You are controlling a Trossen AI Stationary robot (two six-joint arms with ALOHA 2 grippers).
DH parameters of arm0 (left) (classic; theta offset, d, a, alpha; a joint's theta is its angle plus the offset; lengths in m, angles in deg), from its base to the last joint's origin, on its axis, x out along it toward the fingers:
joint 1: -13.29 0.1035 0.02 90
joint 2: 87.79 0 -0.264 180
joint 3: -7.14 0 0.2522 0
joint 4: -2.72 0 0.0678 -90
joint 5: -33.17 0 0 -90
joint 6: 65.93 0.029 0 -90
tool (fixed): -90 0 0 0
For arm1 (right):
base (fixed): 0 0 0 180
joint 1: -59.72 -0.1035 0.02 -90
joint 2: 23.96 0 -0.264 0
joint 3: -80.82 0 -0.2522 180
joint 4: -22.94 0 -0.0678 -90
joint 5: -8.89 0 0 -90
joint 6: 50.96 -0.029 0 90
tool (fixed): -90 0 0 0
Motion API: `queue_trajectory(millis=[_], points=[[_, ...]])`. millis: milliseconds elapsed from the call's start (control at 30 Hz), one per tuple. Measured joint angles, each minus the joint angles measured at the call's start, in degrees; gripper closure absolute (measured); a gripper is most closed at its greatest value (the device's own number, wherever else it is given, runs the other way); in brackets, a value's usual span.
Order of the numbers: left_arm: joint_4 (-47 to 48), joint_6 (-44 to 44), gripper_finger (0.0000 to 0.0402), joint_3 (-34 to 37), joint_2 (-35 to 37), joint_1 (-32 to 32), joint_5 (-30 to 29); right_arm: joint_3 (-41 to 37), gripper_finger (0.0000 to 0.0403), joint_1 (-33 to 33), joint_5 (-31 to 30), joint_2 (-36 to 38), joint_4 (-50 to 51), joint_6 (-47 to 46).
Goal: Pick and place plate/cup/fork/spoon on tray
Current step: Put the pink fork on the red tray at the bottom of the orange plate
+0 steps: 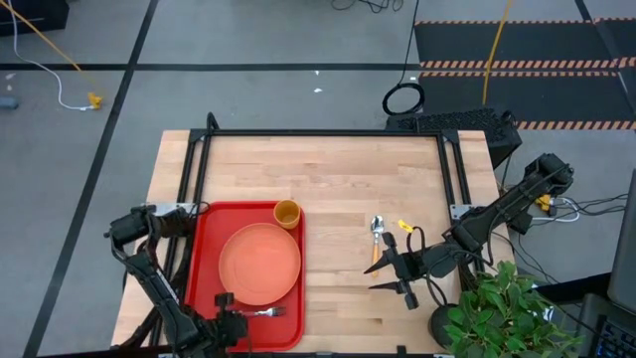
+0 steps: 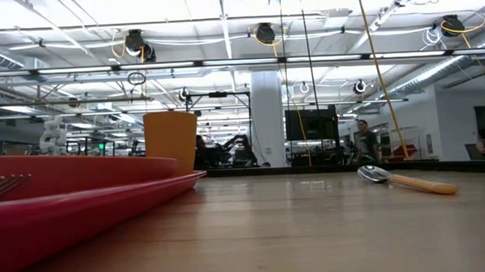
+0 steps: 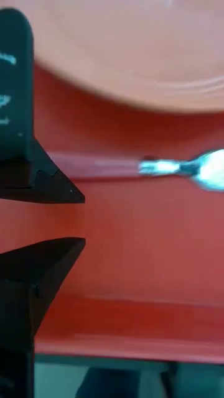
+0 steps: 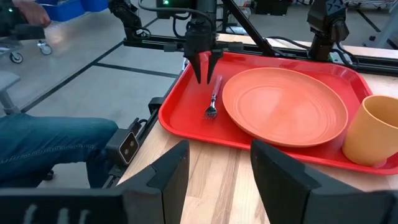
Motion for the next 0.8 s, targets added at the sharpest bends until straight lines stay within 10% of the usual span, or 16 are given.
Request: queue_trajectory(millis=[433,800], points=[[3.7,-5.2,0.0394,0.1,0.0,-3.2,0.4,0.0,0.0238,0.0,0.0,0.0,0.0,0.0],[2.8,-6.5,0.0390,4.4,0.2,-2.9,-0.2,0.0,0.0238,0.0,0.0,0.0,0.0,0.2]])
